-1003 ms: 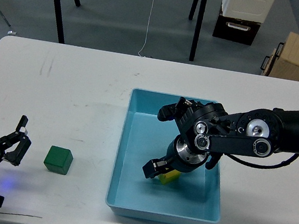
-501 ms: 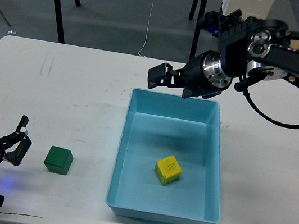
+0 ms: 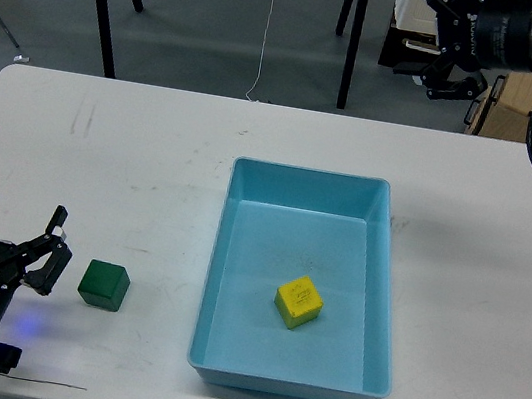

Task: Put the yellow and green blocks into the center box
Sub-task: 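Open the right gripper and withdraw it up and back to rest, then swing the left gripper up and over the green cube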

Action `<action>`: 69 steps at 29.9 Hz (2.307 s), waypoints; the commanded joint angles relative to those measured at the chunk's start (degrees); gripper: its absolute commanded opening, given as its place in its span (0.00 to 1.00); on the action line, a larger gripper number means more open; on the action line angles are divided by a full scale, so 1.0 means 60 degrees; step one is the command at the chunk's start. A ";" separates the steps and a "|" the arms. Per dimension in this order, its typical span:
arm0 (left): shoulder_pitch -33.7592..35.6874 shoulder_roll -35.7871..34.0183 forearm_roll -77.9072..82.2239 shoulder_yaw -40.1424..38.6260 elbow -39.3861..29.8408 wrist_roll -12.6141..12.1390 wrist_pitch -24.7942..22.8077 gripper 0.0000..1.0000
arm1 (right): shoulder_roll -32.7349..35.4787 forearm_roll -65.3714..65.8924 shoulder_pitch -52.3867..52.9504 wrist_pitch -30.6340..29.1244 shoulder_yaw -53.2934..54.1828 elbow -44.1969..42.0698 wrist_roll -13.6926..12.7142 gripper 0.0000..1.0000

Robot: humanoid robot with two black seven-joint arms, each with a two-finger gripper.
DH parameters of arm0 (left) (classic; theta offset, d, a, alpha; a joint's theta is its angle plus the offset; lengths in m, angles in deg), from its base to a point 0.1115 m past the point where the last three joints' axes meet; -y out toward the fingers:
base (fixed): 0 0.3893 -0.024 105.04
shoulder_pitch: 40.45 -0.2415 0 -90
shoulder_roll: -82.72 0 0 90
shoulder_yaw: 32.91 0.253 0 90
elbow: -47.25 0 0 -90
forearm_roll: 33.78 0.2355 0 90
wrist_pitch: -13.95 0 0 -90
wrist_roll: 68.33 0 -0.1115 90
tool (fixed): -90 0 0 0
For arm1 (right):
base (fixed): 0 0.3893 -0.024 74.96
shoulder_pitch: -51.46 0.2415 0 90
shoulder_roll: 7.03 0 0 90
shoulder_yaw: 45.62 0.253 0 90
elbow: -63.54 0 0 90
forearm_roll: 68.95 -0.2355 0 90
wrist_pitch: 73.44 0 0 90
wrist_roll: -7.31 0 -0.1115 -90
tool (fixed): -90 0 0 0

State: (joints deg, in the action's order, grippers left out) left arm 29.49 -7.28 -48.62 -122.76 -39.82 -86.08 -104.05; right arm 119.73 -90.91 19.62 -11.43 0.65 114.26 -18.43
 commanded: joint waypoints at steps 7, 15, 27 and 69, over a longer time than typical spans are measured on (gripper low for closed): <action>0.0019 0.0000 -0.0016 -0.0011 -0.0005 0.0000 0.0000 1.00 | 0.0200 -0.2871 -0.4239 -0.0002 0.2906 0.0992 0.0790 1.00; 0.0034 0.0000 -0.0016 -0.0011 -0.0020 0.0000 0.0000 1.00 | -0.0428 -0.3268 -0.8575 -0.0002 0.4840 0.3395 0.0820 1.00; 0.0019 0.0000 -0.0016 -0.0026 -0.0064 0.0014 0.0000 1.00 | -0.2523 -0.3195 -1.2563 -0.0002 0.6189 0.5491 0.0790 1.00; 0.2641 -0.3761 -0.0075 -0.0187 -0.0738 0.0630 0.0000 1.00 | -0.2144 -0.3107 -1.2945 -0.0002 0.6629 0.5492 0.0820 1.00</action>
State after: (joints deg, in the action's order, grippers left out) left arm 44.31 -24.13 -49.87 -124.38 -44.26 -82.40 -104.05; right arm 106.86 -109.62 -58.07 -11.44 40.43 147.17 -13.52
